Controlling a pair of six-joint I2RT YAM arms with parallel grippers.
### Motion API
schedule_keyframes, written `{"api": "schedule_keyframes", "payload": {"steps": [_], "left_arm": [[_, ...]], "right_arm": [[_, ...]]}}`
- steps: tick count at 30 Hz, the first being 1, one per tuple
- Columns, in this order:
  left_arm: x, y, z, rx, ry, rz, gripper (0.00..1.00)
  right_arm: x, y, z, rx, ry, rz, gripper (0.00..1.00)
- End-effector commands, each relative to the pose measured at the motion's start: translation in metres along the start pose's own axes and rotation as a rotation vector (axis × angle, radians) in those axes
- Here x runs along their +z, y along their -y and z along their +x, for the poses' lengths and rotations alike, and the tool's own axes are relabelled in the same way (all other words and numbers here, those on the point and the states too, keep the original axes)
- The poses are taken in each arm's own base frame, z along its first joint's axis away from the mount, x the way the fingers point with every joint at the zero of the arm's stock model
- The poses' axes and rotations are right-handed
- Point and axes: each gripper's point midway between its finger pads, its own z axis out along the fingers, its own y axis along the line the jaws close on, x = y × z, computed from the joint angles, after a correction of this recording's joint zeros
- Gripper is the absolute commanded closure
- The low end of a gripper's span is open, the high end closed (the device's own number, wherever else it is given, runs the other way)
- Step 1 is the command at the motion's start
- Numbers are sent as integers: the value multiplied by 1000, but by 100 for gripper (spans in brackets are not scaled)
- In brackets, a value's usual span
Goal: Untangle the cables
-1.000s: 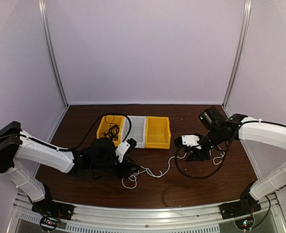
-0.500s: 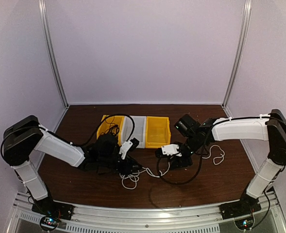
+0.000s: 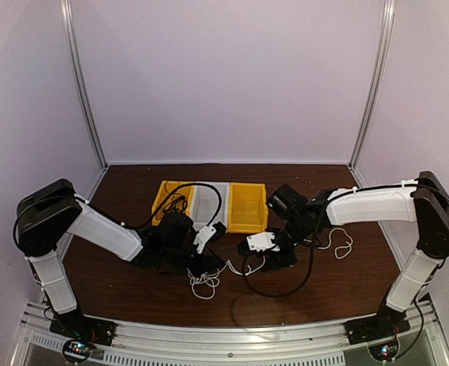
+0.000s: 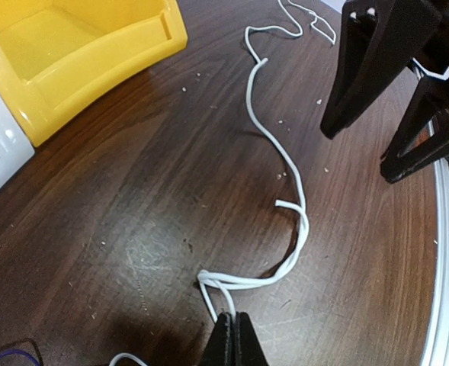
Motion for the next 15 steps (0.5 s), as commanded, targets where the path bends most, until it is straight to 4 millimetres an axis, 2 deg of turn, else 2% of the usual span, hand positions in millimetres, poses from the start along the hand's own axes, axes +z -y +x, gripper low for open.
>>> {"api": "schedule_keyframes", "payload": {"steps": [1, 5, 11, 15], "left_arm": [[-2, 3, -6, 34, 29, 20, 100], [-11, 10, -11, 37, 68, 45, 100], [-15, 10, -10, 19, 86, 57, 100], [-16, 10, -10, 14, 93, 57, 100]], "right_arm": [[15, -2, 7, -55, -61, -8, 52], [22, -1, 6, -70, -68, -3, 52], [34, 3, 5, -80, -77, 26, 52], [41, 5, 8, -68, -87, 27, 58]]}}
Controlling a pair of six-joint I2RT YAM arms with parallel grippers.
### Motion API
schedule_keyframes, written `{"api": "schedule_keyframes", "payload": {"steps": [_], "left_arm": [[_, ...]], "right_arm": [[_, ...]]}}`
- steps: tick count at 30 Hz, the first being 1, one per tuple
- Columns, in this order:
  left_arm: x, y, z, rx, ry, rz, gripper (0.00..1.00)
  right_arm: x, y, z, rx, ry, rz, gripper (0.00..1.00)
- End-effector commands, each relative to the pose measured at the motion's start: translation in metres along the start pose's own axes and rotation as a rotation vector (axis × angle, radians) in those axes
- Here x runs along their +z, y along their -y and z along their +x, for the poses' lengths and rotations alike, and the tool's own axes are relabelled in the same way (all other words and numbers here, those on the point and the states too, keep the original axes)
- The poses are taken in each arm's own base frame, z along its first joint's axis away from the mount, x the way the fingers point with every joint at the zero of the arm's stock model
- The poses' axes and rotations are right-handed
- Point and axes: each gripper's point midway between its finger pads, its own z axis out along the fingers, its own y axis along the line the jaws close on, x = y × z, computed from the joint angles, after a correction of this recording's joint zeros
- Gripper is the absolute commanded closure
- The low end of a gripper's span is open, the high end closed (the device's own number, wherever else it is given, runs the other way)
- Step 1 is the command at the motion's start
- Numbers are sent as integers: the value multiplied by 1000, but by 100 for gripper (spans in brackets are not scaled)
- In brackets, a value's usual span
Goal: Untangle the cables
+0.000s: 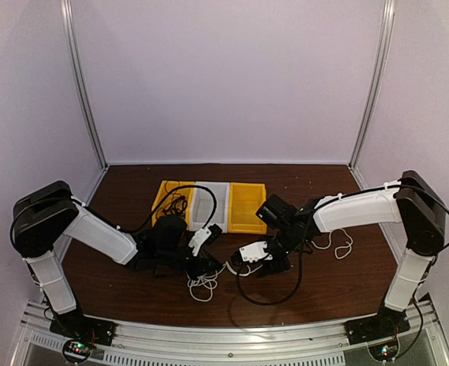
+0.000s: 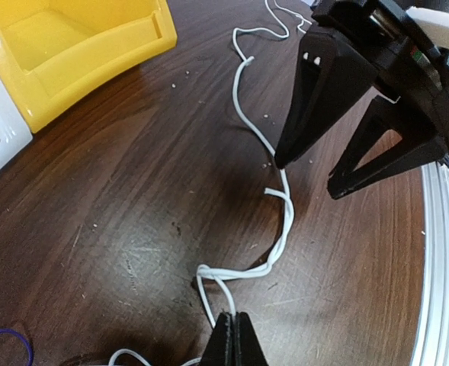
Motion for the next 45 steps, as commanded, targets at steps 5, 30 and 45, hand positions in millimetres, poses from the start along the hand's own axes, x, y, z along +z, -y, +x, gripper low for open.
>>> {"api": "schedule_keyframes", "payload": {"steps": [5, 30, 45], "left_arm": [[-8, 3, -18, 7, 78, 17, 100], [-34, -20, 45, -68, -4, -99, 100], [-35, -27, 63, -72, -55, -132, 100]], "right_arm": [[15, 6, 4, 5, -24, 17, 67], [-145, 74, 90, 277, -3, 312, 100], [-261, 63, 16, 257, 292, 417, 100]]}}
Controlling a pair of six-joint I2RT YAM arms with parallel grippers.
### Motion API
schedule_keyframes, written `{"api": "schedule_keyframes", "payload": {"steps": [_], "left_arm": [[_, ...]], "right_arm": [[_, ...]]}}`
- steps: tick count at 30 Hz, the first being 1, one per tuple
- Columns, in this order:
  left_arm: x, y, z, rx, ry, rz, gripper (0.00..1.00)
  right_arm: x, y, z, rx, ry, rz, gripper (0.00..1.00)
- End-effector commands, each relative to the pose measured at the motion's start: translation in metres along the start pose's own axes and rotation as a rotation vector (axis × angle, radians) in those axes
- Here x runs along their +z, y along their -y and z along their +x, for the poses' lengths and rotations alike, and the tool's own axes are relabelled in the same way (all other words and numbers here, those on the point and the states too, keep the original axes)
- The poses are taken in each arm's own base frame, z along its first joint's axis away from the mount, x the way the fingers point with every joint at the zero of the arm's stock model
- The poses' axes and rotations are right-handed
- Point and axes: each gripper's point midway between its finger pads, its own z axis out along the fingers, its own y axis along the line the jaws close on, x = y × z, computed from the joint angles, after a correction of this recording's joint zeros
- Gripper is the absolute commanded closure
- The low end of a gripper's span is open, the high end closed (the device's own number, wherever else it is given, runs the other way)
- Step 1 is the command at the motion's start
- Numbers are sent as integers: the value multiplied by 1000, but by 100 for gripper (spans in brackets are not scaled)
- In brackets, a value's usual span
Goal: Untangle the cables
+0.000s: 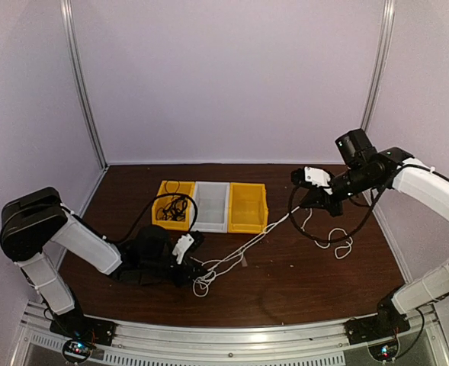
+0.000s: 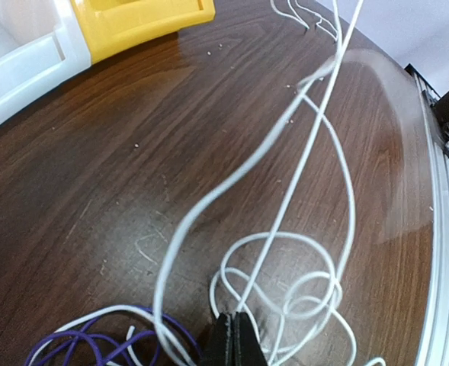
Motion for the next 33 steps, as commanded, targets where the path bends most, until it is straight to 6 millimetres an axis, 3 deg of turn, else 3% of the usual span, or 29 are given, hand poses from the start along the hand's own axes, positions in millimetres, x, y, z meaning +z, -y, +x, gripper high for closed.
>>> {"api": "schedule_keyframes", "payload": {"steps": [1, 6, 12, 18, 20, 21, 24, 27, 28, 30, 33], "left_arm": [[-6, -16, 34, -30, -90, -67, 100], [-8, -17, 43, -55, -108, -69, 100], [-9, -21, 47, -61, -121, -91, 100], [-10, -26, 57, -88, -150, -117, 100], [-9, -25, 57, -89, -151, -113, 100], [-8, -25, 57, -88, -150, -113, 100], [-7, -23, 53, -82, -143, -102, 100], [-12, -18, 41, -82, -110, -88, 100], [-15, -17, 36, -82, -95, -92, 100], [-22, -16, 26, -73, -67, -105, 100], [-34, -14, 5, -47, -14, -127, 97]], "right_arm": [[-70, 20, -51, -5, 154, 150, 100], [-119, 57, -60, 33, 225, 312, 100], [-145, 52, -82, 63, 345, 261, 100], [-213, 100, -91, 91, 396, 478, 100], [-235, 108, -95, 137, 495, 468, 100], [-236, 109, -94, 156, 517, 448, 100], [-219, 101, -88, 160, 532, 371, 100], [-188, 88, -70, 163, 502, 322, 100], [-172, 79, -65, 153, 476, 291, 96], [-136, 57, -53, 111, 403, 218, 77], [-79, 24, -32, 60, 270, 121, 66]]}}
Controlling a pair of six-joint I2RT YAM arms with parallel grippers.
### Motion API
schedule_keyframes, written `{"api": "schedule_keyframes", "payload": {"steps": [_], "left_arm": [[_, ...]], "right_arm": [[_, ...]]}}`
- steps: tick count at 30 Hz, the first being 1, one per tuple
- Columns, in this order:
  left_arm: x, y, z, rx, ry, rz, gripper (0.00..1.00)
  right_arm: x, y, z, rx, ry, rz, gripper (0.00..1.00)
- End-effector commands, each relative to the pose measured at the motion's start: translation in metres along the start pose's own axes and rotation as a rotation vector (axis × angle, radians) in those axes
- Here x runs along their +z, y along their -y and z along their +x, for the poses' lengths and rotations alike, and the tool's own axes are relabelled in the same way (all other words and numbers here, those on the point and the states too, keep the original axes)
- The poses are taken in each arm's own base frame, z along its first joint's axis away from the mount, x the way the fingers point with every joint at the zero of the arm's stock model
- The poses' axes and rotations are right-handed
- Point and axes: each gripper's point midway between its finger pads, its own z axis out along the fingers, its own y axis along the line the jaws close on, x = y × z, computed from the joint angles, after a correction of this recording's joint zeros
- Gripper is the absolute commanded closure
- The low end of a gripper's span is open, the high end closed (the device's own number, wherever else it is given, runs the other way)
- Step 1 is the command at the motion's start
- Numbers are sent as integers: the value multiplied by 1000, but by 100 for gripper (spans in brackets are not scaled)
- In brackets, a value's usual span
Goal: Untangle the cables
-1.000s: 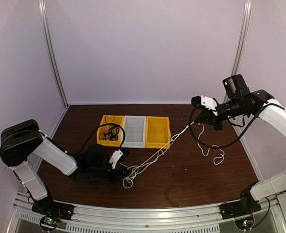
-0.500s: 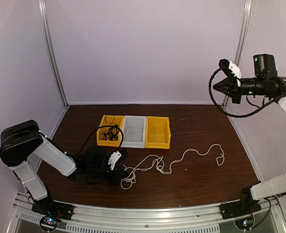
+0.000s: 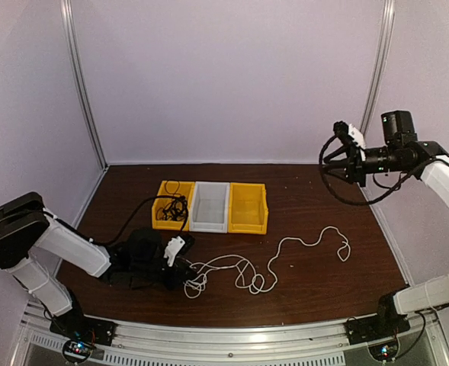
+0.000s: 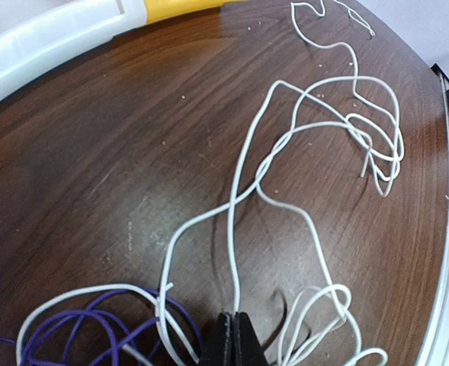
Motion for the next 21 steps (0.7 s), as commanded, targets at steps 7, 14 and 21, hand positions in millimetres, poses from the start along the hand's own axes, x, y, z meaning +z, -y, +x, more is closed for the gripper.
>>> {"api": "schedule_keyframes", "payload": {"steps": [7, 14, 21], "left_arm": [[-40, 2, -59, 34, 143, -84, 72], [-43, -1, -70, -5, 171, -110, 59], [-45, 4, -74, -19, 194, -83, 59]], "right_arm": [[89, -159, 127, -174, -375, -431, 57], [113, -236, 175, -304, -505, -592, 45], [134, -255, 193, -345, -562, -636, 46]]}}
